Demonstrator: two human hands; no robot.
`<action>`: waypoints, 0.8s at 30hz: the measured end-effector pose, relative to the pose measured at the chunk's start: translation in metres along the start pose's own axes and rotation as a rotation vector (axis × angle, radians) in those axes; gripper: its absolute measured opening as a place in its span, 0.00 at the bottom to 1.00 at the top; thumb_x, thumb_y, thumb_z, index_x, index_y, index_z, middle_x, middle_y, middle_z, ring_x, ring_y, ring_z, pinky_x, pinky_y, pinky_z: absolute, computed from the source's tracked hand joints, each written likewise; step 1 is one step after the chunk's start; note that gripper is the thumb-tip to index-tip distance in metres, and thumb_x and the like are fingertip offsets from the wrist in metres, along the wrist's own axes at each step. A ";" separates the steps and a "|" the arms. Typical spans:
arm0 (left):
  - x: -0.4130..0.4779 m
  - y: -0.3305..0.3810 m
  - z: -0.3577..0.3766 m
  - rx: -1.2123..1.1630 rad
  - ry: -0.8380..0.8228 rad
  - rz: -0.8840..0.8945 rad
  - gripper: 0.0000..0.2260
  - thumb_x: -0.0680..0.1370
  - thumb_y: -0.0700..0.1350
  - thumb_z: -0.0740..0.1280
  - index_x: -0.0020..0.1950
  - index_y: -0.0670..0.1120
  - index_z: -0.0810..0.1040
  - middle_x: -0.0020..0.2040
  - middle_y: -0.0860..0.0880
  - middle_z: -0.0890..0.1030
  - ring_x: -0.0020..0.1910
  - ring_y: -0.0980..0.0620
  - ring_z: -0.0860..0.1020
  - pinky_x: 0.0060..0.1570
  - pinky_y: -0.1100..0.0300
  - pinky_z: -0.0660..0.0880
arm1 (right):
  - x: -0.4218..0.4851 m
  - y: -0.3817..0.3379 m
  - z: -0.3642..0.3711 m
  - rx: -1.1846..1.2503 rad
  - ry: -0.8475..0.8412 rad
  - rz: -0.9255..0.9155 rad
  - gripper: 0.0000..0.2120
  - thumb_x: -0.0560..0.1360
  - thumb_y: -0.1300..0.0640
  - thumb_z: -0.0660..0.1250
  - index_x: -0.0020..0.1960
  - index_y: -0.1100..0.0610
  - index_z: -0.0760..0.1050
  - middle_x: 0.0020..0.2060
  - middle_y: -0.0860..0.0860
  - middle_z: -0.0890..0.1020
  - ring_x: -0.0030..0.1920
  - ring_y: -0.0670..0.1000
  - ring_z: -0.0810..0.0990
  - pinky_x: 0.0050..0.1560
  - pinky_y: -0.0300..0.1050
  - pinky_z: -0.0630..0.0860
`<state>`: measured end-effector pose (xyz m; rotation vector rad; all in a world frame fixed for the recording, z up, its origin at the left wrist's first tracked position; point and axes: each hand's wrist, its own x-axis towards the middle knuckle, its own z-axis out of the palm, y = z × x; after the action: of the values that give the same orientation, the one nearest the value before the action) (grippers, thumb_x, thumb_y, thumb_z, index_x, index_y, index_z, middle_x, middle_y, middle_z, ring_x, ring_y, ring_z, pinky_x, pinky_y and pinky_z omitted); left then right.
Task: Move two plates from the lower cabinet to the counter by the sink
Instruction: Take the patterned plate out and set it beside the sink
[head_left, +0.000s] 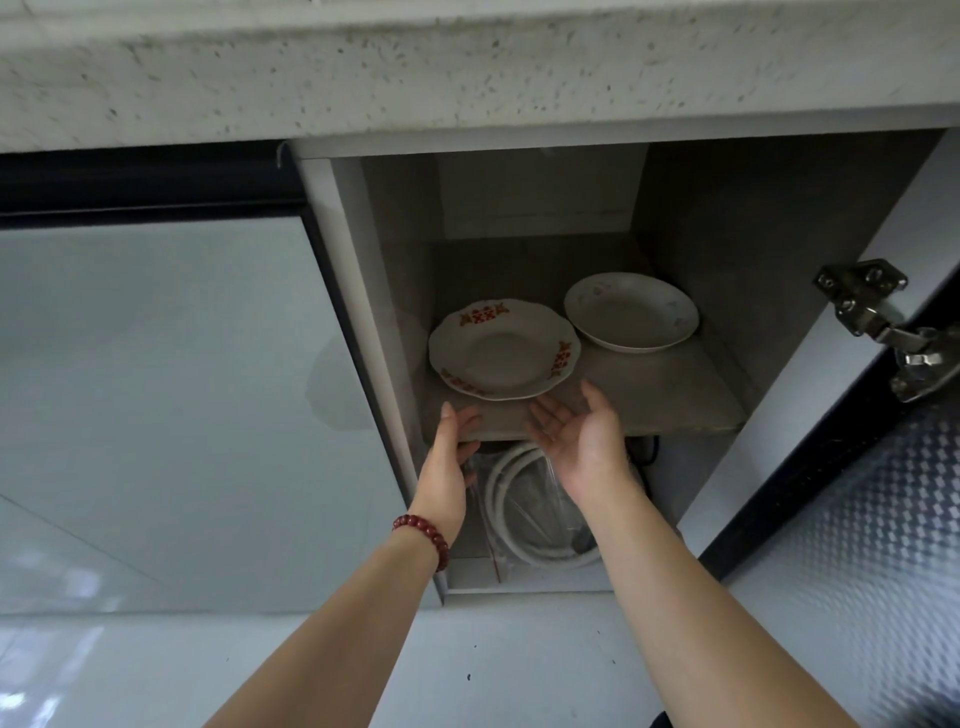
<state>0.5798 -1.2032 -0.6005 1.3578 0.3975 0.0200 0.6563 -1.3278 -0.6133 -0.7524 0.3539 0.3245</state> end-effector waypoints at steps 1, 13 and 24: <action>0.000 0.000 0.000 0.002 -0.003 0.001 0.21 0.79 0.61 0.45 0.60 0.55 0.73 0.63 0.53 0.73 0.65 0.50 0.68 0.68 0.50 0.60 | -0.001 0.001 -0.002 0.007 0.002 -0.001 0.12 0.80 0.47 0.55 0.51 0.53 0.73 0.57 0.60 0.79 0.60 0.58 0.76 0.51 0.51 0.74; -0.001 0.000 0.001 0.040 -0.009 0.017 0.22 0.78 0.62 0.46 0.61 0.56 0.73 0.61 0.54 0.75 0.63 0.51 0.70 0.67 0.50 0.62 | -0.001 -0.003 0.006 -0.027 -0.013 0.018 0.20 0.80 0.45 0.52 0.66 0.54 0.70 0.57 0.58 0.78 0.56 0.57 0.77 0.64 0.57 0.70; -0.007 -0.001 -0.001 0.059 0.010 0.029 0.21 0.78 0.62 0.46 0.61 0.57 0.72 0.65 0.54 0.72 0.65 0.51 0.69 0.67 0.50 0.62 | -0.004 -0.006 -0.006 0.153 -0.023 0.035 0.27 0.79 0.43 0.51 0.75 0.52 0.55 0.55 0.63 0.76 0.59 0.63 0.74 0.63 0.60 0.67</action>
<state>0.5728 -1.2041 -0.5993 1.4219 0.3891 0.0396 0.6545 -1.3368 -0.6119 -0.5925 0.3665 0.3345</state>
